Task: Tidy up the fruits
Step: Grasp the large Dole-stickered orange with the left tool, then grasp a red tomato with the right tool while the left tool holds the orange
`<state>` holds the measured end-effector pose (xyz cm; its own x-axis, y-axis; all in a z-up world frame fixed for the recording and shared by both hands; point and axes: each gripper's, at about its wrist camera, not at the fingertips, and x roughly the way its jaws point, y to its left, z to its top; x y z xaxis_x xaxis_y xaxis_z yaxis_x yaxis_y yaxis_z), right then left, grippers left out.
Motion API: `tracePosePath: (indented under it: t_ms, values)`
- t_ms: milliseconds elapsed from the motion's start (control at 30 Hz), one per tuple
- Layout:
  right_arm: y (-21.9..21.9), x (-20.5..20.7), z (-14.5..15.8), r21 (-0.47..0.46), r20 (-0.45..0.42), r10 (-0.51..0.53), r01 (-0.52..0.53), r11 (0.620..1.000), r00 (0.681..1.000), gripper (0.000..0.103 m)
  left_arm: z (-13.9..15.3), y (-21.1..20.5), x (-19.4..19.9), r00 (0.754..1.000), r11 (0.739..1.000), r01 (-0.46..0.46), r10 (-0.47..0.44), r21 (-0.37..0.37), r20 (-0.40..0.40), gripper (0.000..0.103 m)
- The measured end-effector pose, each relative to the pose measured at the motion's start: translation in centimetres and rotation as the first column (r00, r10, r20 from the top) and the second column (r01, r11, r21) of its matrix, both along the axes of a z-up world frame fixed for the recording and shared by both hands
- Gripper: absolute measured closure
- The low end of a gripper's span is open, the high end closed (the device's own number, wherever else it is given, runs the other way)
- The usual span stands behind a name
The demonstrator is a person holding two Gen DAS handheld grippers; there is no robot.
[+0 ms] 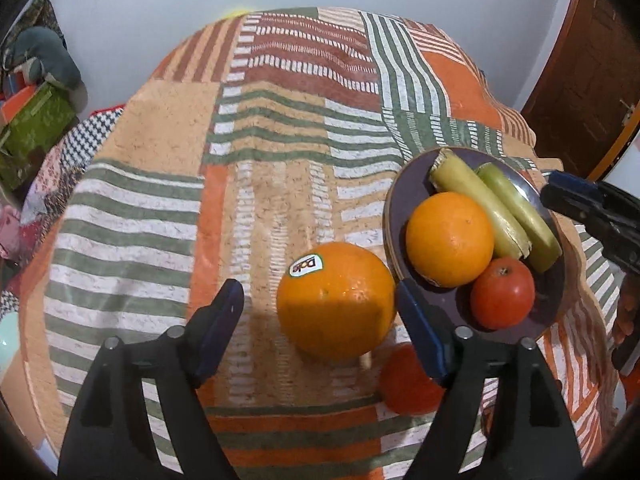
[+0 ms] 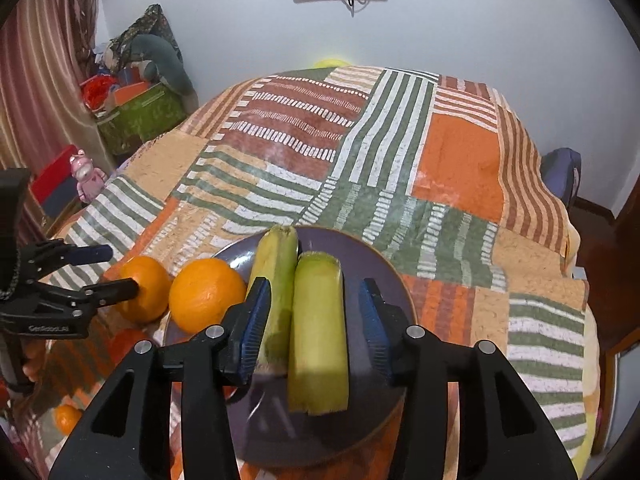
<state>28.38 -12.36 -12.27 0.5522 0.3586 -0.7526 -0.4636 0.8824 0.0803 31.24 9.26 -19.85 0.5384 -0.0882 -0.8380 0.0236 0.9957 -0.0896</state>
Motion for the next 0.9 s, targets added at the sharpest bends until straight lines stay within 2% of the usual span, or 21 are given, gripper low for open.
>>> tracePosePath:
  t_ms: [200, 300, 500, 667, 900]
  values:
    - [-0.2, -1.7, -0.2, -0.012, 0.000, 0.006, -0.006, 1.000, 1.000, 0.054, -1.8, -1.0, 1.4, 0.998, 1.000, 0.013, -0.013, 0.012, -0.055, 0.024]
    - [0.0, -2.6, -0.3, -0.017, -0.002, 0.022, -0.022, 1.000, 1.000, 0.054, -2.4, -1.0, 1.8, 0.998, 1.000, 0.000, 0.000, 0.002, -0.066, 0.033]
    - [1.1, -4.2, -0.1, 0.006, -0.007, 0.056, -0.056, 0.998, 0.998, 0.053, -1.8, -0.5, 1.3, 0.998, 1.000, -0.005, 0.005, -0.006, -0.062, 0.033]
    - [3.2, -5.2, 0.4, 0.030, -0.008, 0.092, -0.092, 0.995, 0.996, 0.053, -0.1, 1.1, -1.4, 0.999, 0.999, -0.036, 0.035, -0.017, -0.026, 0.033]
    - [7.3, -7.1, 0.3, 0.003, 0.002, 0.168, -0.168, 0.986, 0.986, 0.053, 2.4, 3.1, -6.4, 0.999, 0.998, -0.050, 0.049, 0.024, 0.015, 0.033]
